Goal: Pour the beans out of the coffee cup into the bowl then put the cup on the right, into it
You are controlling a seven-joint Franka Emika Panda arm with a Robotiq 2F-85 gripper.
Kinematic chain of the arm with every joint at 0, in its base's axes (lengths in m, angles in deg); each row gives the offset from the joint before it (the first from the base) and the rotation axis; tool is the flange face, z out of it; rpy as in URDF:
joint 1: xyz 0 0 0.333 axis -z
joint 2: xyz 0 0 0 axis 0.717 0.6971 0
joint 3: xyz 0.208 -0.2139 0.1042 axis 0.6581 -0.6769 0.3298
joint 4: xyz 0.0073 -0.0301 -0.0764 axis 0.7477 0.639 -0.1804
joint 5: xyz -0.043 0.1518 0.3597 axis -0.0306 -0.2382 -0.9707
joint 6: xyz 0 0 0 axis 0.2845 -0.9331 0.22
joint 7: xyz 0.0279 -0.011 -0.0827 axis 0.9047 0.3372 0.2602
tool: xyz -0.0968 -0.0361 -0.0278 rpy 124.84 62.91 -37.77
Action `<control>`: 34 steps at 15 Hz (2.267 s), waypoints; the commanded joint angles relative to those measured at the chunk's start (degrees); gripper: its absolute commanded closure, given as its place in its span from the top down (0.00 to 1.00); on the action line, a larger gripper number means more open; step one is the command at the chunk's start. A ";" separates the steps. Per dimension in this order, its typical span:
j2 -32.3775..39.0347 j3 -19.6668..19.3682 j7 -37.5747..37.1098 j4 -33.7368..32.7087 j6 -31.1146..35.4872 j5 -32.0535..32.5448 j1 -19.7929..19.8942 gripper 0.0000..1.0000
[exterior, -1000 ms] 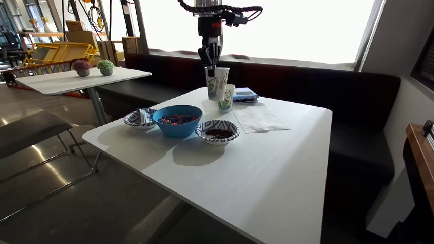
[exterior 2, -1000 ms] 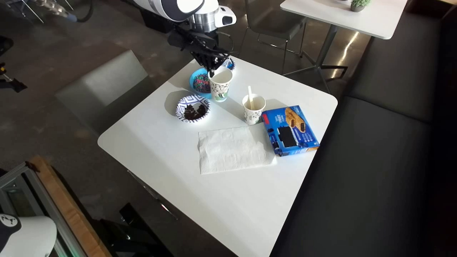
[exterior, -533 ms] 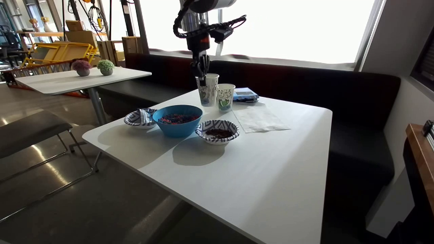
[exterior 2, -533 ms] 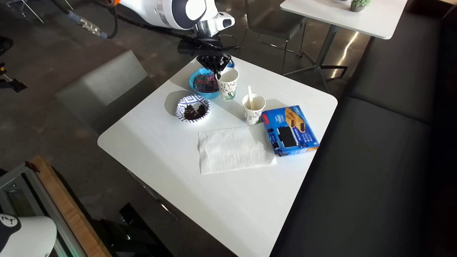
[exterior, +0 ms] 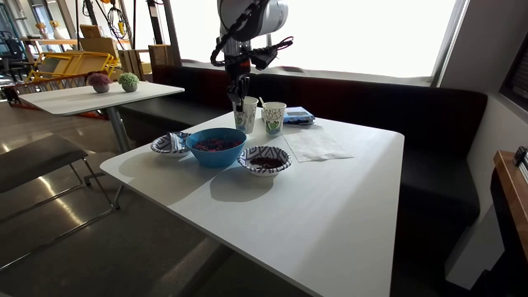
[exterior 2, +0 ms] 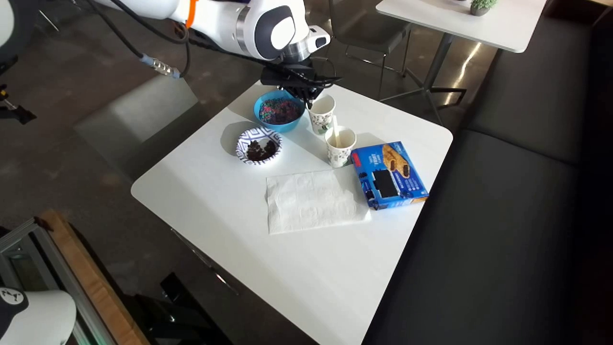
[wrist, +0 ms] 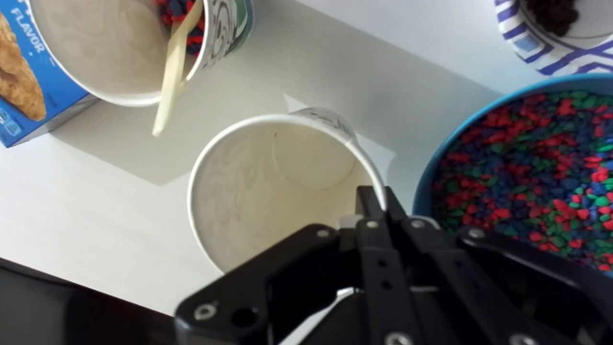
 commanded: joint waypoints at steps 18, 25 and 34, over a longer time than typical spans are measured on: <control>-5.94 2.86 20.51 3.08 -16.05 3.18 6.40 1.00; -4.40 2.89 17.50 -2.72 -19.85 1.06 5.94 1.00; -3.18 5.79 22.25 2.13 -8.30 -5.97 12.21 1.00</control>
